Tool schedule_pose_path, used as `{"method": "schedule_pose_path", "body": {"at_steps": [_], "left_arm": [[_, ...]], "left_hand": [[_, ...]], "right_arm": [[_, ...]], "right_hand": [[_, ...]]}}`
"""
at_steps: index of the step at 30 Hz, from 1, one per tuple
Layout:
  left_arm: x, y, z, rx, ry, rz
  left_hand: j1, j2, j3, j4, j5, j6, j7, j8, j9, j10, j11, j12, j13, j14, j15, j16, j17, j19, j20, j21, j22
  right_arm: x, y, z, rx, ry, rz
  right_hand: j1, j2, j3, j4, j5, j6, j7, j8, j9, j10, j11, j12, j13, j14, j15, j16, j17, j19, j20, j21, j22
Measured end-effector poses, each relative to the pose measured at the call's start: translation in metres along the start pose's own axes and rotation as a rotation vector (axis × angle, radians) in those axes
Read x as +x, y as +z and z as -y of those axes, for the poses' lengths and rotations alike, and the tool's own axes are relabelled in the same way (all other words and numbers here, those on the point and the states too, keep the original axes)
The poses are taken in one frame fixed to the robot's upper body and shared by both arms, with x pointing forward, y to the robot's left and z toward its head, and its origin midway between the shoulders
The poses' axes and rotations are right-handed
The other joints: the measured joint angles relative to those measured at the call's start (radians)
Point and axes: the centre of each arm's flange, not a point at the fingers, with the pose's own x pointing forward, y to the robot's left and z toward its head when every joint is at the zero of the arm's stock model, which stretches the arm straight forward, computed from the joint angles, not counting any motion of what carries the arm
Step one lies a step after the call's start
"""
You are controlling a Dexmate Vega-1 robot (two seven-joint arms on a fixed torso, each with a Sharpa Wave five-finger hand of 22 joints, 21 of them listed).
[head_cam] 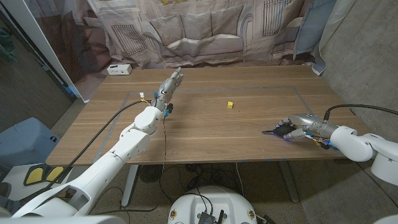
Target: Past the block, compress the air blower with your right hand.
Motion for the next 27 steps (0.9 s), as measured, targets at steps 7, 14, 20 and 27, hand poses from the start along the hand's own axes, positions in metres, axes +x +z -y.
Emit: {"method": "schedule_pose_path", "body": {"at_steps": [7, 14, 20, 27], "left_arm": [[0.000, 0.000, 0.000, -0.002, 0.000, 0.003], [0.000, 0.000, 0.001, -0.004, -0.001, 0.003], [0.001, -0.001, 0.001, -0.006, -0.004, 0.003], [0.002, -0.001, 0.002, -0.008, -0.005, 0.004]], "left_hand": [[0.000, 0.000, 0.000, 0.000, 0.000, 0.000, 0.000, 0.000, 0.000, 0.001, -0.001, 0.000, 0.000, 0.000, 0.000, 0.000, 0.000, 0.000, 0.000, 0.000, 0.000], [0.000, 0.000, -0.003, -0.003, 0.000, 0.000, 0.000, 0.000, 0.000, 0.001, -0.001, 0.000, 0.000, 0.000, 0.000, 0.000, 0.000, 0.000, 0.000, 0.000, 0.000], [0.000, 0.000, -0.003, -0.003, 0.000, 0.000, 0.000, 0.000, 0.000, 0.001, -0.001, 0.000, 0.000, 0.000, 0.000, 0.000, 0.000, 0.000, 0.000, 0.000, 0.000], [0.000, 0.000, -0.003, -0.003, 0.000, 0.000, 0.000, 0.000, 0.000, 0.001, -0.001, 0.000, 0.000, 0.000, 0.000, 0.000, 0.000, 0.000, 0.000, 0.000, 0.000]], "right_arm": [[-0.002, 0.000, 0.003, 0.009, -0.016, -0.003], [-0.005, 0.002, 0.006, 0.018, -0.034, -0.003], [-0.007, 0.004, 0.009, 0.030, -0.051, 0.000], [-0.010, 0.005, 0.012, 0.052, -0.074, 0.006]], "right_hand": [[0.000, 0.000, 0.000, 0.000, 0.000, 0.000, 0.000, 0.000, 0.000, 0.000, 0.000, 0.000, 0.000, 0.000, 0.000, 0.000, 0.000, 0.000, 0.000, 0.000, 0.000], [0.000, 0.000, -0.004, 0.004, -0.001, 0.000, 0.000, -0.004, 0.001, 0.000, 0.000, -0.007, 0.000, 0.000, 0.000, 0.000, 0.000, 0.000, 0.000, 0.000, 0.000], [0.000, 0.000, -0.004, 0.004, -0.001, 0.000, 0.000, -0.008, 0.001, 0.000, 0.000, -0.007, 0.000, 0.000, 0.000, 0.000, 0.000, -0.004, 0.004, -0.004, 0.000], [0.000, 0.000, -0.004, 0.004, -0.001, 0.000, 0.000, -0.008, 0.001, 0.000, 0.000, -0.007, 0.000, 0.000, 0.000, 0.000, 0.000, 0.002, 0.009, -0.004, 0.000]]}}
